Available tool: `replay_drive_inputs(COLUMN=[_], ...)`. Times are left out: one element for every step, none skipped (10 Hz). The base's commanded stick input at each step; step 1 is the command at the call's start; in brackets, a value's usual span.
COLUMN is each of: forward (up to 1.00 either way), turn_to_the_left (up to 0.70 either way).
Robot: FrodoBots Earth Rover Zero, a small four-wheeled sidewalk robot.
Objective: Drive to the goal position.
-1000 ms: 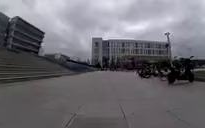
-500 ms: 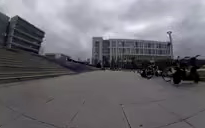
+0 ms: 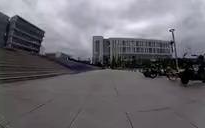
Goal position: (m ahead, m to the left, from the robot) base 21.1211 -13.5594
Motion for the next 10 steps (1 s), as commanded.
replay_drive_inputs(forward=[0.7, 0.7, 0.7, 0.7, 0.7, 0.7, 0.7, 0.7, 0.7, 0.7], turn_to_the_left=[0.0, -0.1, -0.35, -0.3, 0.0, 0.0, 0.0, 0.0, 0.0, 0.0])
